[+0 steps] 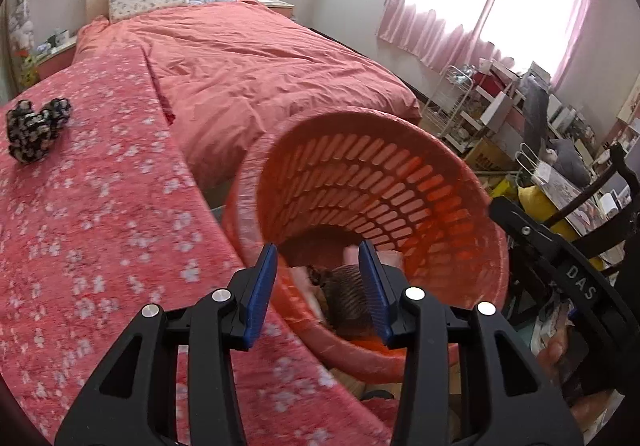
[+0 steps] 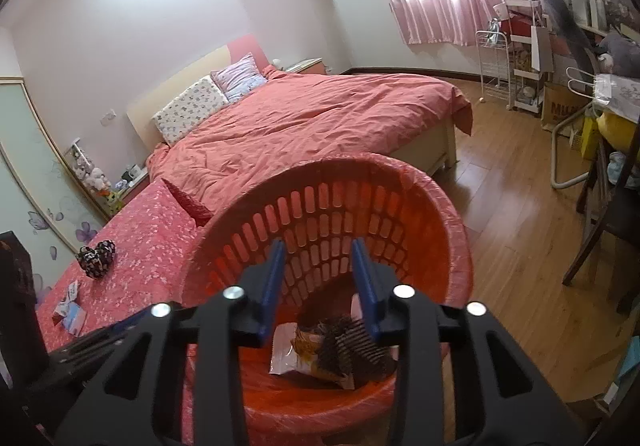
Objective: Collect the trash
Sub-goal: 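Carry the tissue and mesh pad over the orange basket and open both tools, then return both tools to the bed toward the blue tissue pack and snack wrapper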
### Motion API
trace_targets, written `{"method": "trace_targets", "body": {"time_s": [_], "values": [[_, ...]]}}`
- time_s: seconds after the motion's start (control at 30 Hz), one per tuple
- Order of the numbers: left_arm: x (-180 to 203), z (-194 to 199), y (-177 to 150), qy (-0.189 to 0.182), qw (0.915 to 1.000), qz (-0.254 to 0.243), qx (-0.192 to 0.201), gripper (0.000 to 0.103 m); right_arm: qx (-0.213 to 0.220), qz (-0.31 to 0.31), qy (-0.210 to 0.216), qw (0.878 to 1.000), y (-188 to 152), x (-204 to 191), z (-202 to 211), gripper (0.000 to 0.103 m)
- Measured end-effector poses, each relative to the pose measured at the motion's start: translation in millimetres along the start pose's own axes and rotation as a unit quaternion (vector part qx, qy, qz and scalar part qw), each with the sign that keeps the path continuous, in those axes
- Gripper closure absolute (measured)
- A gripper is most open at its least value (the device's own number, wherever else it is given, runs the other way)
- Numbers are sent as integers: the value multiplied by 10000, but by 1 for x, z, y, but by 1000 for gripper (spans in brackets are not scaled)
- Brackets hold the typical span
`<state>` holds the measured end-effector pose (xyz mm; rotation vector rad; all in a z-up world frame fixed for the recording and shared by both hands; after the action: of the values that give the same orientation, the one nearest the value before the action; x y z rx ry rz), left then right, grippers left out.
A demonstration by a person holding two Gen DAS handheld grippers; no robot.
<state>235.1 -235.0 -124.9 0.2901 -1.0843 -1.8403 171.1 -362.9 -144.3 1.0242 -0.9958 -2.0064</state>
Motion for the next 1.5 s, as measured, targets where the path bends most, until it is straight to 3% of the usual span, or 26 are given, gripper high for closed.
{"method": "trace_targets", "body": {"time_s": [0.4,0.87,1.0,1.27,1.4,1.5], "values": [[-73,44,6,766,9968,48,236,55,-18,327,123,9994,-2,-31,13,54],[-189,112,9,1841,9801,443,599,51,-252,983,834,9913,-23,-140,21,47],[-230,140,6,2234,9701,609,729,49,-396,1262,1163,9844,-38,-185,20,40],[-309,185,-5,2878,9487,988,856,46,-864,1937,1966,9573,-93,-296,11,30],[-336,201,-11,3029,9413,1194,886,46,-1085,2283,2257,9408,-122,-345,3,19],[-355,209,-15,3097,9366,1373,896,45,-1252,2547,2370,9291,-142,-372,-3,18]]}}
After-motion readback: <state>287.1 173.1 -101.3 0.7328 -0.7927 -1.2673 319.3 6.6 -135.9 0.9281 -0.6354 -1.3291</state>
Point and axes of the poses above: each gripper's, at about its wrist camera, not at the fingertips, and z roughly against the way its jaws point, x to its right, y to its top, the point moved 10 cm from there along -z, roughly the way its jaws point, and after that the axes turned 13 degrees about x, right-handed, at the moved point
